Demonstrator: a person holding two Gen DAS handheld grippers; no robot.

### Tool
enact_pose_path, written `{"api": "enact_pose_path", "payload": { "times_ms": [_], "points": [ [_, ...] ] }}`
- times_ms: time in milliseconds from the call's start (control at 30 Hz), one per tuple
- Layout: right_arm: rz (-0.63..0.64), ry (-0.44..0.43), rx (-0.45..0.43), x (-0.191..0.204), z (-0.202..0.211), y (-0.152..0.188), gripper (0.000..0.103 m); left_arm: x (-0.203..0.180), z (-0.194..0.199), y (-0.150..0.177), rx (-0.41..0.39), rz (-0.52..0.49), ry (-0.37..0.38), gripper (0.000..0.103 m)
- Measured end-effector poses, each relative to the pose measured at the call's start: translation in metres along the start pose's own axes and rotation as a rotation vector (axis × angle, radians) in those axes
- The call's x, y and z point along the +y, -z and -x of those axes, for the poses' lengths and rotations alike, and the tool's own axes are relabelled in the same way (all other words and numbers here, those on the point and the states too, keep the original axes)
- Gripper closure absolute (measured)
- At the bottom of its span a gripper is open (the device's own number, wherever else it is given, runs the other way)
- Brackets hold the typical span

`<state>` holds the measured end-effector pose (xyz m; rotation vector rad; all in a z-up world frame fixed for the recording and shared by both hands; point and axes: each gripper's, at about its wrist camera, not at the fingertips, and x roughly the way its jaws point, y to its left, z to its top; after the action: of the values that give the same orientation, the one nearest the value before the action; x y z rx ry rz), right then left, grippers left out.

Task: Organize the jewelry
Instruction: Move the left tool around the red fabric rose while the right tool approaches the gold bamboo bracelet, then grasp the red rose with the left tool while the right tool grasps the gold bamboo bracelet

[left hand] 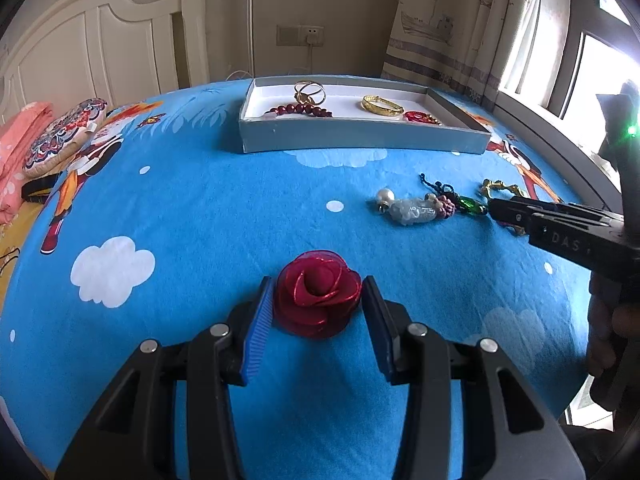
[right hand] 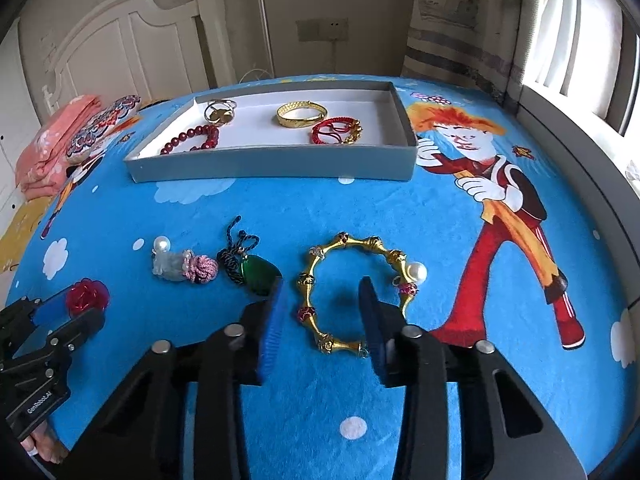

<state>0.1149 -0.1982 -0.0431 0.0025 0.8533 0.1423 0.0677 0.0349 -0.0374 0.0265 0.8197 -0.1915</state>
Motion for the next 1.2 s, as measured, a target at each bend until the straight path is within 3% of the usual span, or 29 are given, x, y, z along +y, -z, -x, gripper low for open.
{"api": "enact_pose_path", "payload": {
  "times_ms": [200,300,333,567,1200],
  "points": [
    [0.02,0.023,-0.002,0.005,-0.006,-0.003,0.07,0.0,0.0,-0.001,0.001,0.004,-0.005,0.062],
    [0.027,0.043,-0.013,0.007,-0.008,-0.003,0.089,0.002,0.0,-0.003,0.002,0.024,-0.005,0.063],
    [0.027,0.048,-0.011,0.007,-0.008,-0.003,0.09,0.002,0.0,-0.003,0.002,0.029,-0.01,0.063],
    [-0.019,0.044,-0.031,0.004,0.003,0.003,0.091,-0.008,0.007,-0.013,-0.05,0.048,-0.056,0.064],
    [-0.056,0.065,-0.15,0.006,0.053,-0.006,0.091,-0.046,0.023,-0.049,-0.145,-0.001,-0.052,0.064]
  ]
}}
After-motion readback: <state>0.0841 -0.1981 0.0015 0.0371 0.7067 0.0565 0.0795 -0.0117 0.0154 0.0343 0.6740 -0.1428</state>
